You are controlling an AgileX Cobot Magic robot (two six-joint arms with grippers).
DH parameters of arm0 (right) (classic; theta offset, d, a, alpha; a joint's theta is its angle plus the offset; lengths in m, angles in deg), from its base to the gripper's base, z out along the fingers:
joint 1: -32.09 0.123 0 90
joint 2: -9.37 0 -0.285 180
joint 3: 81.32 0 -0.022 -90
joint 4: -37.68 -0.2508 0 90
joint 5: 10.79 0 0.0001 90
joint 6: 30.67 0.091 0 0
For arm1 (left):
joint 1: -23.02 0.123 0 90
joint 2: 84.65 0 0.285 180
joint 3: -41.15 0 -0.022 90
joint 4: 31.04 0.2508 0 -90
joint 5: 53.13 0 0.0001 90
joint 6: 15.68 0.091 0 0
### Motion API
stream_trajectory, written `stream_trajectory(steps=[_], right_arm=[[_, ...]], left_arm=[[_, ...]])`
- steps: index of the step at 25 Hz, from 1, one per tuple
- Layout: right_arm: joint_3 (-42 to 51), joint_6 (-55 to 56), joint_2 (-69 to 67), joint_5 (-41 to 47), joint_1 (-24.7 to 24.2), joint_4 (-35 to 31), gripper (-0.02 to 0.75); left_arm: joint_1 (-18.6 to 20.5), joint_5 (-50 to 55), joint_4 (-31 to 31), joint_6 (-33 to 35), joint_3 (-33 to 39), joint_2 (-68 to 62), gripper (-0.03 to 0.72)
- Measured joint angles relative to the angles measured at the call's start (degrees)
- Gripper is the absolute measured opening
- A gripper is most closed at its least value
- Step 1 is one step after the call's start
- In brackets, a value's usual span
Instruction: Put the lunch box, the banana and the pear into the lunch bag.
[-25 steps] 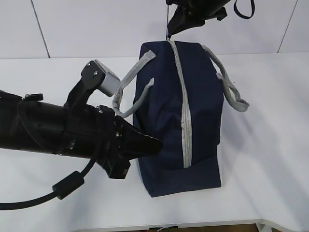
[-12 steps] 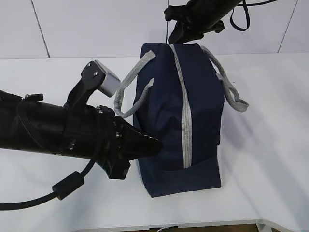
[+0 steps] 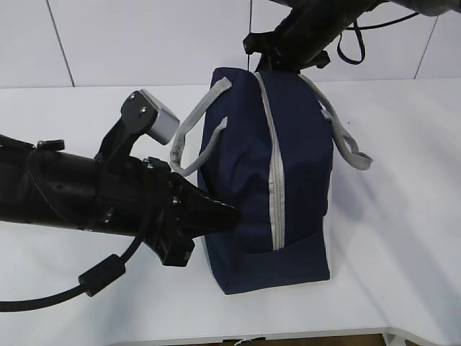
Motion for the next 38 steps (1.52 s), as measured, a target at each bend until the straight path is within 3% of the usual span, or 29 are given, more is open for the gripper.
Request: stream_trajectory(steps=[15,21,31,38], right_arm=[[0.0,0.0,-1.6,6.4,-0.1,2.6,0.018],[0.0,-1.5,-1.4,7.4,-0.1,3.9,0.018],[0.4,-2.5,3.3,8.7,-0.3,6.5,0.018],[11.0,-5.6,9.1,8.7,-0.3,6.6,0.018]], left_arm=[[0.1,-7.1,0.0,0.0,0.0,0.3,-0.015],[3.5,-12.0,0.0,0.0,0.0,0.3,-0.015],[13.1,-15.5,0.0,0.0,-1.4,0.3,-0.016],[15.3,-20.8,0.1,1.7,-6.2,0.3,-0.016]])
